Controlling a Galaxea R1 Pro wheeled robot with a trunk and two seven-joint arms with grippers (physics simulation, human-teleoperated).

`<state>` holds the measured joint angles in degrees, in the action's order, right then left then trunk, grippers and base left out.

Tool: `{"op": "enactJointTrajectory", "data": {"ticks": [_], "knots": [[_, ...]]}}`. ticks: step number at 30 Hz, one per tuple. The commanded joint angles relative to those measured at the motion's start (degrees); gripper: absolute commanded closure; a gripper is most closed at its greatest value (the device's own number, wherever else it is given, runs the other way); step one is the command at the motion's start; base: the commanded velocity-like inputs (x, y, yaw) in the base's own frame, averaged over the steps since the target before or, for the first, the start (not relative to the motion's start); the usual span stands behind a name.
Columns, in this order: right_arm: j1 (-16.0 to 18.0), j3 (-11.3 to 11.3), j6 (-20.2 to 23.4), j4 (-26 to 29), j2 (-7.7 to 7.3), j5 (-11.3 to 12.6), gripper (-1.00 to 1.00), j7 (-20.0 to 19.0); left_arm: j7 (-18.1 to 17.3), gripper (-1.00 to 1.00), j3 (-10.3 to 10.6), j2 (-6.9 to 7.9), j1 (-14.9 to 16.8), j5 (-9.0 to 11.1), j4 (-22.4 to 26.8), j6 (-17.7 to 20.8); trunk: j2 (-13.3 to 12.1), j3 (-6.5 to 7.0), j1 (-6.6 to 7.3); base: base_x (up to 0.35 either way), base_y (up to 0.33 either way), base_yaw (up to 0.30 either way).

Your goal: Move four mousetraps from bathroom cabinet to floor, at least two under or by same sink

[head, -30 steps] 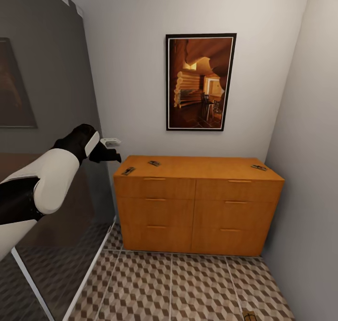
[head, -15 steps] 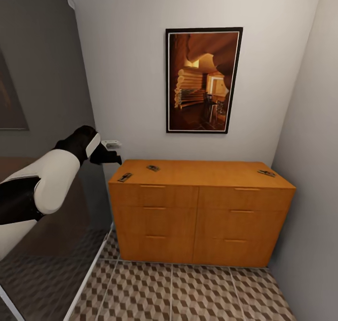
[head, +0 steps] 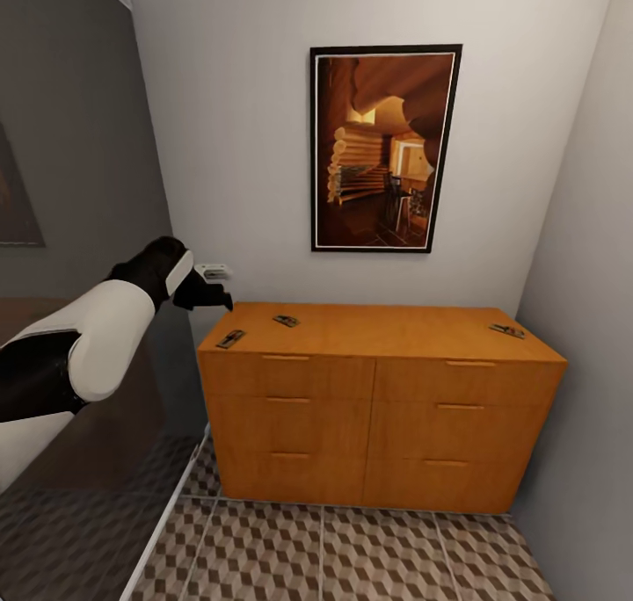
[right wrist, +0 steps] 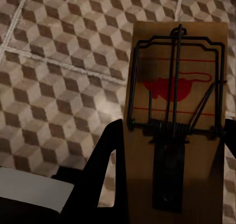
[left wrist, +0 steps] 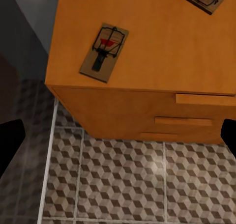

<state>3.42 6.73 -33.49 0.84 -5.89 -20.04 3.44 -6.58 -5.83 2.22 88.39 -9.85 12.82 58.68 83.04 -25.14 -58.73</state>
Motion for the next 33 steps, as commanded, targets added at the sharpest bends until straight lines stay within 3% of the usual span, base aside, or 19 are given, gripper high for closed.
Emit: {"op": "enactJointTrajectory", "data": {"ticks": [1, 10, 15, 33], "knots": [[-0.05, 0.42, 0.1, -0.09, 0.0, -0.58, 1.0, 0.21, -0.45, -1.0, -0.35, 0.0, 0.01, -0.65, -0.07, 0.21, 0.03, -0.06, 0.0, 0.027, 0.0, 0.0], [-0.42, 0.48, 1.3, -0.22, -0.01, -0.52, 1.0, 0.16, -0.91, -1.0, -0.32, 0.13, -0.06, -0.76, -4.26, 0.09, 0.03, -0.06, 0.0, 0.005, 0.0, 0.0], [-0.51, 0.48, 1.32, -0.22, -0.02, -0.45, 1.0, 0.09, -3.0, -1.0, -0.26, 0.15, -0.06, -0.81, -4.54, 0.04, 0.03, -0.06, 0.0, 0.0, 0.0, 0.0], [-0.53, 0.48, 1.41, -0.22, 0.09, -0.5, 1.0, 0.08, -3.35, -1.0, -0.14, 0.31, -0.06, -0.87, -5.11, 0.03, 0.03, -0.06, 0.0, 0.061, 0.0, 0.0]]}}
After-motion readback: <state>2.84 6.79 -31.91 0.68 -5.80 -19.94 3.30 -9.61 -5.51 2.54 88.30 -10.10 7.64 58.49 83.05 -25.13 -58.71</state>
